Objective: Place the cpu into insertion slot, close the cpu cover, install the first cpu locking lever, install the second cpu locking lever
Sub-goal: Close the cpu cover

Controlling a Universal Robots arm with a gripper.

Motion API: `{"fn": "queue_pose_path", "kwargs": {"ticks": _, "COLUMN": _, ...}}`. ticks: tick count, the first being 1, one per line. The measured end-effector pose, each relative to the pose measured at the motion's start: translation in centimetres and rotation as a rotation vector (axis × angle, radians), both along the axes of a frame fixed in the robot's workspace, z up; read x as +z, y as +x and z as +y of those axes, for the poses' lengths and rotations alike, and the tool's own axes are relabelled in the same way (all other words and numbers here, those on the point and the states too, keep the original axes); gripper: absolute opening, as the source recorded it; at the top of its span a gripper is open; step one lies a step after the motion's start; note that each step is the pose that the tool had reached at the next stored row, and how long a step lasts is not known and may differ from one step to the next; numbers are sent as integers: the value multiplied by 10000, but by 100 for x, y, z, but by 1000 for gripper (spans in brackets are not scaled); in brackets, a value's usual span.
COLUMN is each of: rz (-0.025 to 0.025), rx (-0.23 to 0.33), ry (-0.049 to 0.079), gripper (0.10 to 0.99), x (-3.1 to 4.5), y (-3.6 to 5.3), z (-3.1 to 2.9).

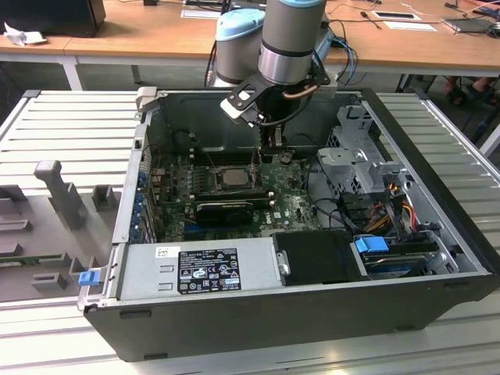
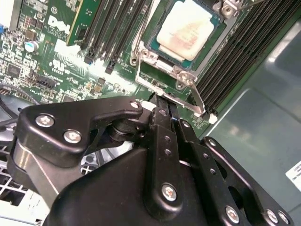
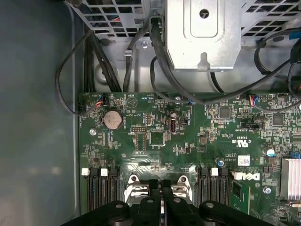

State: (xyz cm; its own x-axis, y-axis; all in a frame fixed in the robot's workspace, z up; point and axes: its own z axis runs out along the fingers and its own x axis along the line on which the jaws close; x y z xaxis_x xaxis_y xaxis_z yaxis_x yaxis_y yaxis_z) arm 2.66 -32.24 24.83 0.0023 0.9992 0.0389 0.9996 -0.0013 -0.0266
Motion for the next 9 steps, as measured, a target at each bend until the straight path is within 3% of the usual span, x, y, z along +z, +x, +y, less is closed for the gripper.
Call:
{"fn": "queue_pose_path", "kwargs": {"ticks": 6, "rz": 0, "rx": 0, "ry": -1, "gripper": 157, "x": -6, "y": -69, "z": 1}}
{"fn": "queue_pose_path", "kwargs": {"ticks": 9, "rz": -26, "rx": 26, "ry": -5, "gripper": 157, "x": -54, "y": -155, "z": 0}}
